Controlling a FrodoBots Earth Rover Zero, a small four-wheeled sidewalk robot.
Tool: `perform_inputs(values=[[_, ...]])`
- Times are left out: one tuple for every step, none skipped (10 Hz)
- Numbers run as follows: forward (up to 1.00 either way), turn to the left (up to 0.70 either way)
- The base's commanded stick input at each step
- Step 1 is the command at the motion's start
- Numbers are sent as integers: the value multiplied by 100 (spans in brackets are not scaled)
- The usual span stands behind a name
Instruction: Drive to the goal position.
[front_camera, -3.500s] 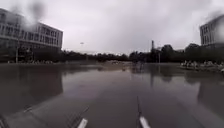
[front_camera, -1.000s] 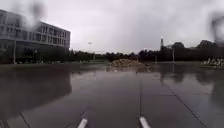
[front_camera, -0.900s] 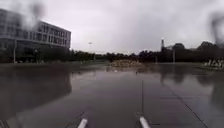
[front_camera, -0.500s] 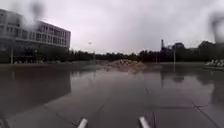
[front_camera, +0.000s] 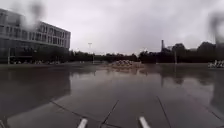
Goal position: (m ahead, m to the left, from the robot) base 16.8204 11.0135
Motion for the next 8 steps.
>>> perform_inputs(values=[[100, 3], [100, 2], [100, 3], [100, 3], [100, 2], [100, 2], [100, 2], [100, 3]])
